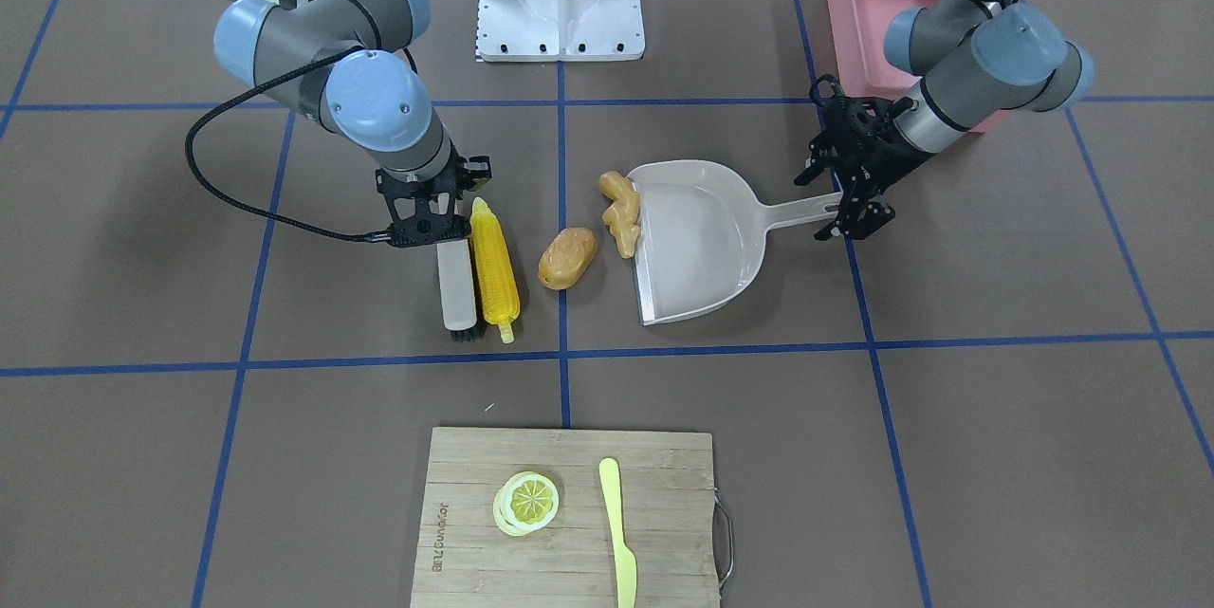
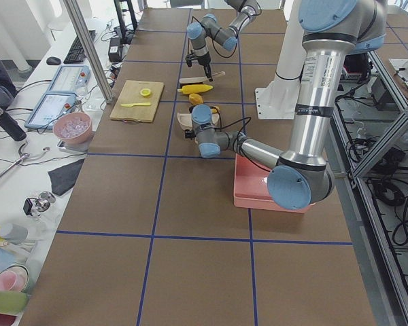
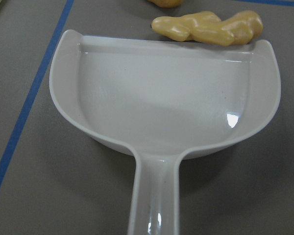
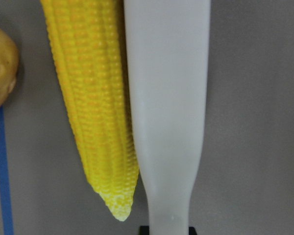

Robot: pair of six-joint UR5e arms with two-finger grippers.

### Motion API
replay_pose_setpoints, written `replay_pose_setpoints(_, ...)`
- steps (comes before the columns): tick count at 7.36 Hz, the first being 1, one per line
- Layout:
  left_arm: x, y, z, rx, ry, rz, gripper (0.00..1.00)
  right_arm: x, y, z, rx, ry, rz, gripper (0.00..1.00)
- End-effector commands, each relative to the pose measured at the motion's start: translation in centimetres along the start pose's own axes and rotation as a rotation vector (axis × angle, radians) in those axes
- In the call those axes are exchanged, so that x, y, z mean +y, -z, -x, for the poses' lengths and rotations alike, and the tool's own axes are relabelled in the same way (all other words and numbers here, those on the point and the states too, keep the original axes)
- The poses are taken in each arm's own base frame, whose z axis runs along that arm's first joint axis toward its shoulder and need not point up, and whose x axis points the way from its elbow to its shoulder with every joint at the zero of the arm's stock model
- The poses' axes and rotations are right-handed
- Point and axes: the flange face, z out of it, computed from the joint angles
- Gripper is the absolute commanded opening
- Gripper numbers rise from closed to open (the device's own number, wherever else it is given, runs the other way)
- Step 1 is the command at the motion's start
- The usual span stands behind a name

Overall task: Sweep and dump trash into bin
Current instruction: 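Sweep the corn and potato toward the dustpan with the right gripper's brush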

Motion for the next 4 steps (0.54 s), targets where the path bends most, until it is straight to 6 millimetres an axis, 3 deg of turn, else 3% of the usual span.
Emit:
replay_pose_setpoints(1, 0.0, -0.6, 0.2, 0.002, 0.011, -0.002, 0.89, 0.1, 0.4, 1.7, -0.026, -0.008, -0.01, 0.0)
replay_pose_setpoints(4, -0.1, -0.4, 0.2, 0.001, 0.008, -0.008, 0.89, 0.9, -0.4, 4.3, -0.078, -0.033, -0.022, 0.0)
